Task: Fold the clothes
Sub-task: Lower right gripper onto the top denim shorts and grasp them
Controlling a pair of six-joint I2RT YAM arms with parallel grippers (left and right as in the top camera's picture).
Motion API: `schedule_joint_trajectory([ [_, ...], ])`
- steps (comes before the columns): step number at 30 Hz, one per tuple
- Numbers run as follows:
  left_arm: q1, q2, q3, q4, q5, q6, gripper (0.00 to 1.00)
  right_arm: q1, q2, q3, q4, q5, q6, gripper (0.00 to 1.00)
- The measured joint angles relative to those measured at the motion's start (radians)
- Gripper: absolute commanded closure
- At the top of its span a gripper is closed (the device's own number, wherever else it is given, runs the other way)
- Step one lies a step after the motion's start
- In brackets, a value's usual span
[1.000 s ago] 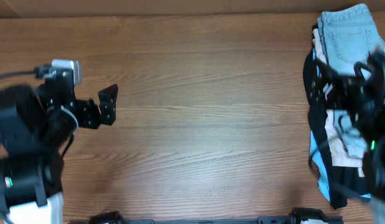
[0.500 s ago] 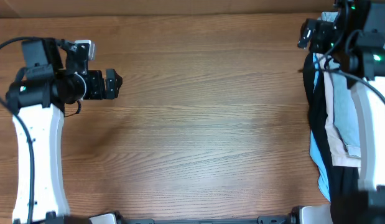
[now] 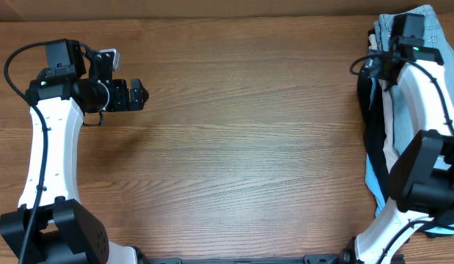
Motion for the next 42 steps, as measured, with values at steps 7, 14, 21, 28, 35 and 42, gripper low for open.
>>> schedule_joint_trajectory([
  [7, 0.0, 0.015, 0.0, 0.045, 0.0, 0.0, 0.0, -0.11, 0.059, 0.0, -0.017, -0.068, -0.018, 0.11],
  [14, -0.005, 0.015, 0.0, 0.06, 0.0, 0.0, 0.0, -0.122, 0.083, 0.0, -0.013, -0.152, -0.059, 0.18],
  [21, -0.013, 0.015, 0.0, 0.066, 0.0, 0.0, 0.0, -0.122, 0.083, 0.0, -0.009, -0.123, -0.077, 0.33],
  [28, -0.013, 0.015, 0.0, 0.068, 0.0, 0.0, 0.0, -0.138, 0.083, 0.0, 0.005, -0.094, -0.078, 0.51],
  [35, -0.013, 0.015, 0.0, 0.069, 0.0, 0.0, 0.0, -0.15, 0.083, 0.0, 0.016, -0.106, -0.081, 0.86],
  [42, -0.013, 0.015, 0.0, 0.083, 0.0, 0.0, 0.0, -0.15, 0.083, 0.0, 0.019, -0.161, -0.081, 0.85],
])
